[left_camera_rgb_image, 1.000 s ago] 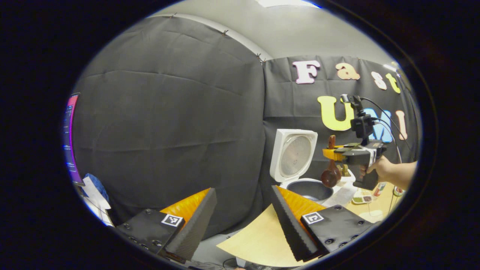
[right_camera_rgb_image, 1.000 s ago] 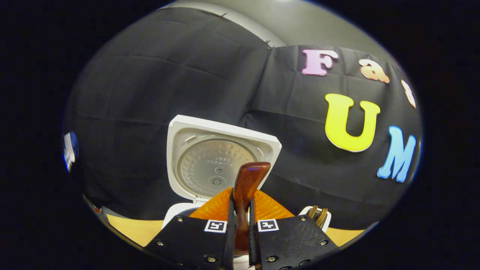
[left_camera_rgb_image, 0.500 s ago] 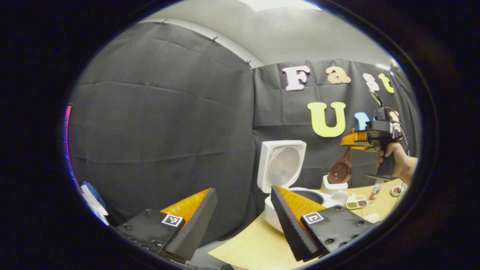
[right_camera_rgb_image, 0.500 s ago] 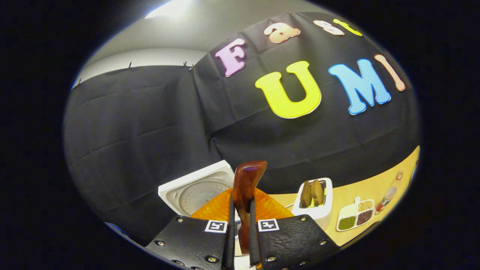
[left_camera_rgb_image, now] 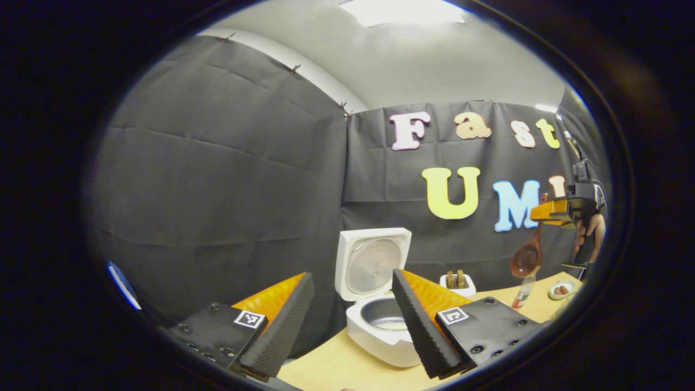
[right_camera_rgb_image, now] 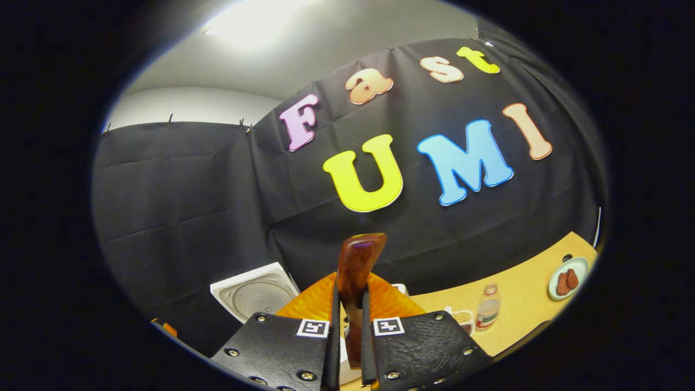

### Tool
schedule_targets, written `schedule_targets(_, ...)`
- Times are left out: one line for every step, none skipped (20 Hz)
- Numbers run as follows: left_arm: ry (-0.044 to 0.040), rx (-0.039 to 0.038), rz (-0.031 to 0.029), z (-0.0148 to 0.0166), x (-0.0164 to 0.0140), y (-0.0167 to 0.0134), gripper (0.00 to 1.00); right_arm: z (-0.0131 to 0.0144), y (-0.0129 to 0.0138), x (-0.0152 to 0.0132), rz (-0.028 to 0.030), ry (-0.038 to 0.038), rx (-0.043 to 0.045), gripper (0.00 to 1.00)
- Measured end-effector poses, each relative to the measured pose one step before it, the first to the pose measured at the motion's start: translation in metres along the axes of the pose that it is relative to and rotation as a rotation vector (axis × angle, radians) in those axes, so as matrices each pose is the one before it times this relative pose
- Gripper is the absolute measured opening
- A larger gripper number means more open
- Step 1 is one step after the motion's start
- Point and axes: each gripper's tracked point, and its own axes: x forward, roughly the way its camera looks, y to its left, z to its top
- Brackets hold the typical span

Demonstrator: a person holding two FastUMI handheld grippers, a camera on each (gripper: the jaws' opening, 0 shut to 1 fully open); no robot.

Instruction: Close the left gripper, press the button to open the rice cooker; take a wooden spoon from the chopstick holder with the right hand, scoop a spoonful of rice and pour it into the rice cooker, then put the wooden spoon back into the chopstick holder.

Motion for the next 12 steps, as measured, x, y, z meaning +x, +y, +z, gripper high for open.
schedule_targets(-0.00722,0.00245,-0.00371,0.00398,-0.00059,-0.00842,0.95,0.00566,-0.01521,-0.00844,-0.02032,-0.00347,0.00180,0.16)
schedule_targets(-0.00249,0.00149,-0.00708,0.00409,0.00039,-0.00889,0.95,0.00507,-0.01397,-0.00853,-0.01845,-0.00594,0.00067,0.16)
schedule_targets(-0.00566,-0.00252,-0.01027,0.00405,-0.00223,-0.00824,1.00,0.00667,-0.01496,-0.00786,-0.02219,-0.00961,0.00059,0.16)
schedule_targets(-0.00774,-0.00403,-0.01339,0.00303,-0.00225,-0.01162,0.95,0.00699,-0.01527,-0.01076,-0.02002,-0.00881,-0.00095,0.15)
schedule_targets(-0.00424,-0.00044,-0.00792,0.00362,-0.00079,-0.00955,1.00,0.00471,-0.01607,-0.00890,-0.02155,-0.00989,-0.00088,0.16)
schedule_targets(-0.00140,0.00067,-0.00598,0.00212,-0.00035,-0.00801,1.00,0.00338,-0.01416,-0.00766,-0.01914,-0.00335,-0.00137,0.16)
schedule_targets(-0.00246,-0.00347,-0.00615,0.00243,-0.00104,-0.00738,1.00,0.00233,-0.01570,-0.00810,-0.02185,-0.00227,-0.00390,0.16)
schedule_targets(-0.00101,-0.00536,-0.00916,0.00241,-0.00176,-0.00944,1.00,0.00217,-0.01757,-0.00707,-0.02438,-0.00341,-0.00194,0.16)
schedule_targets(0.00028,-0.00456,-0.00894,0.00087,-0.00111,-0.00852,1.00,0.00145,-0.01709,-0.00586,-0.02584,-0.00313,-0.00238,0.16)
schedule_targets(0.00080,-0.00354,-0.00949,0.00230,0.00062,-0.00859,1.00,0.00059,-0.01718,-0.00561,-0.02135,-0.00157,-0.00213,0.16)
schedule_targets(0.00196,-0.00567,-0.00927,0.00242,-0.00029,-0.00925,1.00,0.00026,-0.01633,-0.00434,-0.02189,-0.00431,-0.00089,0.16)
schedule_targets(0.00136,-0.01056,-0.01401,0.00058,-0.00195,-0.00984,1.00,-0.00104,-0.01507,-0.00505,-0.01937,-0.00250,0.00077,0.16)
